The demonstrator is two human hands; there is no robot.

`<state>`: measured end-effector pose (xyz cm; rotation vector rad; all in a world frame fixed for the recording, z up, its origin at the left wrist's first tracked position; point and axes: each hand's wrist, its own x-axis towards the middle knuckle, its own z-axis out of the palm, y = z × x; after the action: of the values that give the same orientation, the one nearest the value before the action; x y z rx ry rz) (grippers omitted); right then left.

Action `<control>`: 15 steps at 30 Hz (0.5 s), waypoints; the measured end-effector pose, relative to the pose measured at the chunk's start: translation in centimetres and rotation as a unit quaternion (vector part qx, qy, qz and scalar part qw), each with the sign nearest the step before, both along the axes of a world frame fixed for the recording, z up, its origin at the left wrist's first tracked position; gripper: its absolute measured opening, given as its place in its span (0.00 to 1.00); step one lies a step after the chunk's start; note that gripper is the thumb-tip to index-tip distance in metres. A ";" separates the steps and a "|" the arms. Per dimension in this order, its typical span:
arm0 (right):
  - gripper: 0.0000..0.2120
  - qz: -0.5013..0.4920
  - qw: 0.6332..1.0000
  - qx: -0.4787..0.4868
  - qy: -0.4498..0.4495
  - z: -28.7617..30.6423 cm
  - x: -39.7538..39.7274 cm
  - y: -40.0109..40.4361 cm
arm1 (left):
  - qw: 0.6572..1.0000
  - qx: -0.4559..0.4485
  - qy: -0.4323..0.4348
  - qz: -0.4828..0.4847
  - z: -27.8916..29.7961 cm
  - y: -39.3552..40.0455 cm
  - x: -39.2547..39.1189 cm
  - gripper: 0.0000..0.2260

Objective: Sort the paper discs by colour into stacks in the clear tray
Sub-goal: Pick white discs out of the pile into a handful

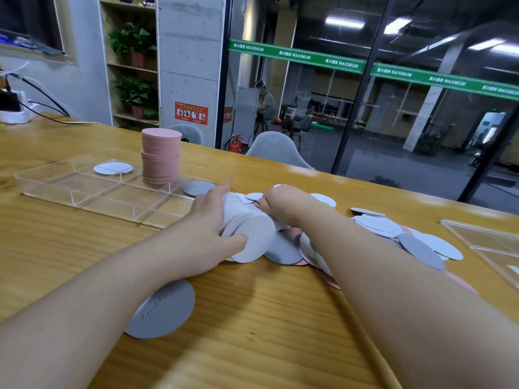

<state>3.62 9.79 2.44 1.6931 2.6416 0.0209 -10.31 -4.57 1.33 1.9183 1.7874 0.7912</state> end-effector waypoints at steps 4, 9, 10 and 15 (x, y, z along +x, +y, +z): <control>0.17 -0.040 0.999 0.004 -0.001 0.4 -0.7 0.2 | 1.000 -0.003 0.000 -0.002 0.1 -0.1 0.0 0.37; 0.18 0.001 0.998 0.019 -0.053 0.5 -0.5 1.0 | 1.000 -0.004 0.002 -0.004 0.1 -0.1 0.0 0.36; 0.17 0.009 0.998 0.019 -0.052 0.5 -0.4 1.0 | 1.000 -0.004 0.004 -0.004 0.1 -0.1 0.0 0.36; 0.16 0.051 0.998 0.022 -0.018 0.1 1.7 1.2 | 1.000 -0.002 0.005 -0.004 0.0 0.0 -0.1 0.36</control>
<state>5.32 11.03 2.59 1.5520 2.7191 0.1098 -10.38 -4.56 1.29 1.9282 1.7846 0.7754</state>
